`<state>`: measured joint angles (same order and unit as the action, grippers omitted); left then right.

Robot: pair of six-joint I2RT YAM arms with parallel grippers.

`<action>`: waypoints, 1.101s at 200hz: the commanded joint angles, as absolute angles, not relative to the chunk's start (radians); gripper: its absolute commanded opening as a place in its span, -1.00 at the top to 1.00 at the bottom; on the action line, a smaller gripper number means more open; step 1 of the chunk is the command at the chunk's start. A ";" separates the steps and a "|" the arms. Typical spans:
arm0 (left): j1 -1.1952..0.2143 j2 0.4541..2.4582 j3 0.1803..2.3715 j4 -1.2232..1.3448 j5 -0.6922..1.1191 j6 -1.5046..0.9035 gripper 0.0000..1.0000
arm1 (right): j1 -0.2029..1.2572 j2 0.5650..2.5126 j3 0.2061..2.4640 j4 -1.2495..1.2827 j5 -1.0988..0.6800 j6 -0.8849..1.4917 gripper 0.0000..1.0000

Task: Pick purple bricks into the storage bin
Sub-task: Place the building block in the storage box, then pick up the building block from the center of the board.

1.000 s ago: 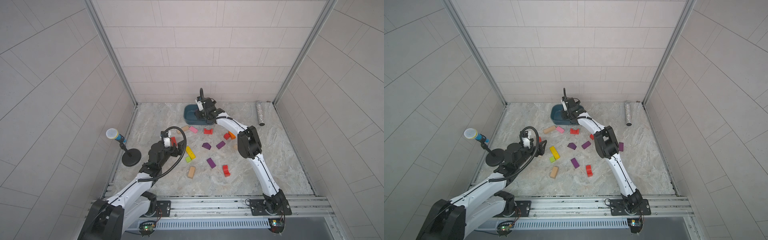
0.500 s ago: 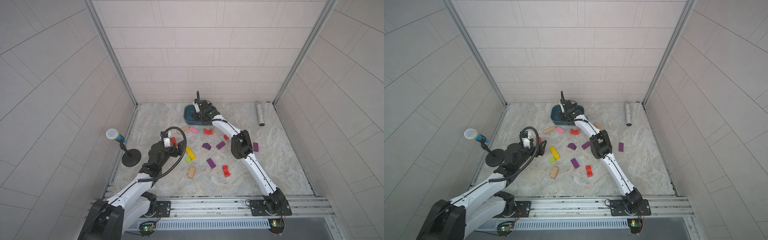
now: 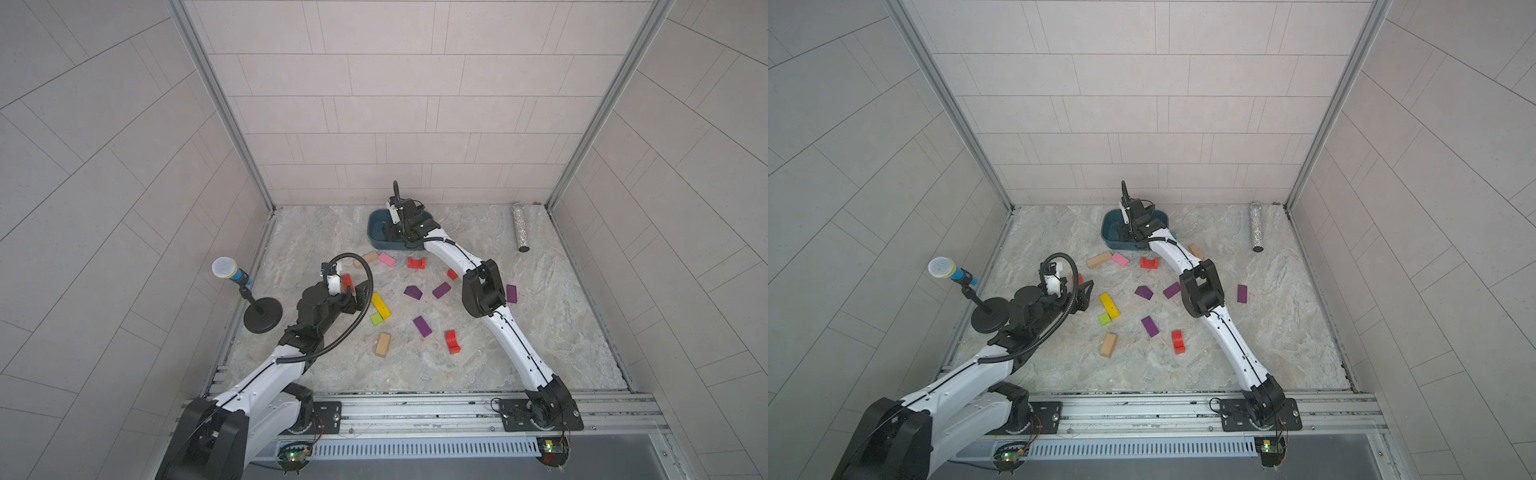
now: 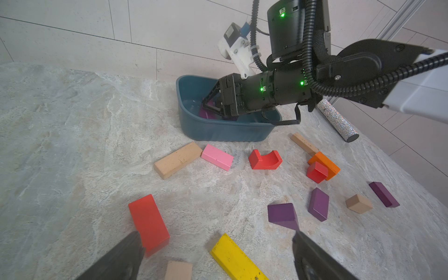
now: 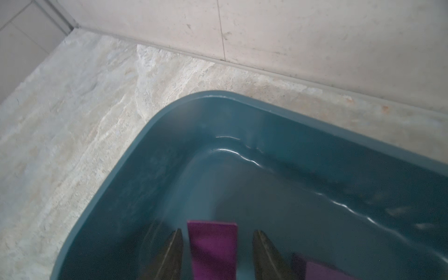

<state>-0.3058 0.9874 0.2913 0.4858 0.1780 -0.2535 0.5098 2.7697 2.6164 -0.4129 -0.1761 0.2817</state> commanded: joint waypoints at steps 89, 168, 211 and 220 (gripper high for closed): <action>-0.303 0.977 0.298 0.505 0.178 -0.250 -1.00 | 0.512 2.372 2.392 -0.472 -0.224 0.056 -0.45; -0.302 0.973 0.298 0.508 0.189 -0.262 -1.00 | 0.451 1.650 1.470 -0.270 0.189 0.122 -0.53; -0.304 0.971 0.297 0.512 0.191 -0.268 -1.00 | 0.321 1.417 1.145 -0.270 0.340 0.245 -0.54; -0.304 0.973 0.297 0.514 0.190 -0.268 -1.00 | 0.293 1.388 1.091 -0.270 0.352 0.259 -0.55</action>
